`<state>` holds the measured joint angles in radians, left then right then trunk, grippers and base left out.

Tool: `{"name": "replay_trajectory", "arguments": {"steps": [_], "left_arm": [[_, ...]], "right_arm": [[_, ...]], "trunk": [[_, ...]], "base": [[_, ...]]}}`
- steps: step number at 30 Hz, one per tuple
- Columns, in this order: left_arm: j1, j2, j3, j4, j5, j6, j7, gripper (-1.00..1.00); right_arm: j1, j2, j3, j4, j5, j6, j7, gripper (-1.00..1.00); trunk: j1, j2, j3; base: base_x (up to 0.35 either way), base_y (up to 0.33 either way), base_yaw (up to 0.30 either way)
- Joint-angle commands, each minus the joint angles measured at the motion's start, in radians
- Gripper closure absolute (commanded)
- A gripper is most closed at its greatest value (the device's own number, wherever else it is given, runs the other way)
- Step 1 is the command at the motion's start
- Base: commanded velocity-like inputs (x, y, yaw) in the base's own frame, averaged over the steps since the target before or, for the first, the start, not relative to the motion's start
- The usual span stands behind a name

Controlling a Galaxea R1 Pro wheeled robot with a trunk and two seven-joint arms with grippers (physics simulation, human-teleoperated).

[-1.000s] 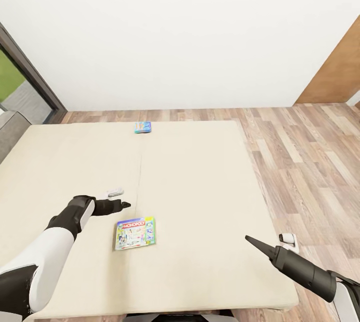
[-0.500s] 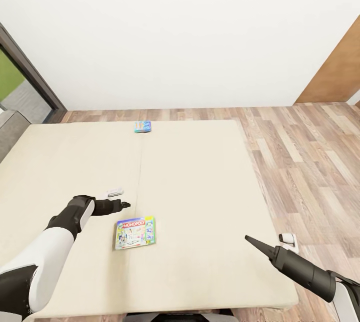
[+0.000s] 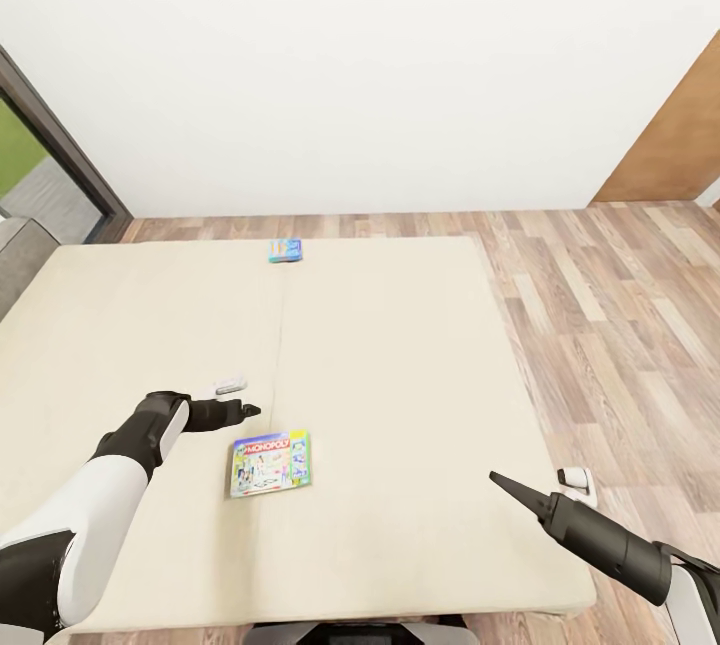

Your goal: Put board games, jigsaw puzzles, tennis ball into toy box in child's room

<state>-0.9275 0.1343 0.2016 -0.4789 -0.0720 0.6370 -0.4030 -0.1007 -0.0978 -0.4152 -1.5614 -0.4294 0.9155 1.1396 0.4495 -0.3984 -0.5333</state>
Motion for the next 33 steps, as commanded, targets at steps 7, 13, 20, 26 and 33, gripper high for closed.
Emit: {"name": "replay_trajectory", "arguments": {"steps": [7,13,20,26,33], "left_arm": [[-0.001,-0.001,0.007,0.000,-0.008,0.006,-0.006,-1.00],[-0.001,-0.001,0.006,0.000,-0.008,0.007,-0.006,-1.00],[-0.001,-0.001,0.006,0.001,-0.008,0.007,-0.004,-1.00],[-0.001,-0.001,0.006,0.002,-0.008,0.006,-0.002,-1.00],[-0.001,-0.001,0.008,0.002,-0.008,0.006,0.002,-1.00]], "right_arm": [[-0.001,0.000,-0.001,0.000,-0.002,0.005,0.002,-1.00],[-0.001,-0.001,-0.001,0.000,-0.002,0.005,0.001,-1.00],[-0.001,-0.003,-0.001,0.000,-0.002,0.005,0.001,-1.00],[-0.001,-0.003,-0.001,0.000,-0.002,0.005,0.001,-1.00],[-0.001,-0.003,-0.002,0.000,-0.002,0.005,0.001,-1.00]], "trunk": [[0.001,-0.002,-0.007],[0.001,-0.002,-0.015],[0.001,-0.002,-0.026],[0.001,-0.002,-0.036],[0.001,-0.002,-0.047]], "base": [[0.000,0.000,0.000],[0.000,0.000,0.000],[0.000,0.000,0.000],[0.000,0.000,0.000],[0.000,0.000,0.000]]}}
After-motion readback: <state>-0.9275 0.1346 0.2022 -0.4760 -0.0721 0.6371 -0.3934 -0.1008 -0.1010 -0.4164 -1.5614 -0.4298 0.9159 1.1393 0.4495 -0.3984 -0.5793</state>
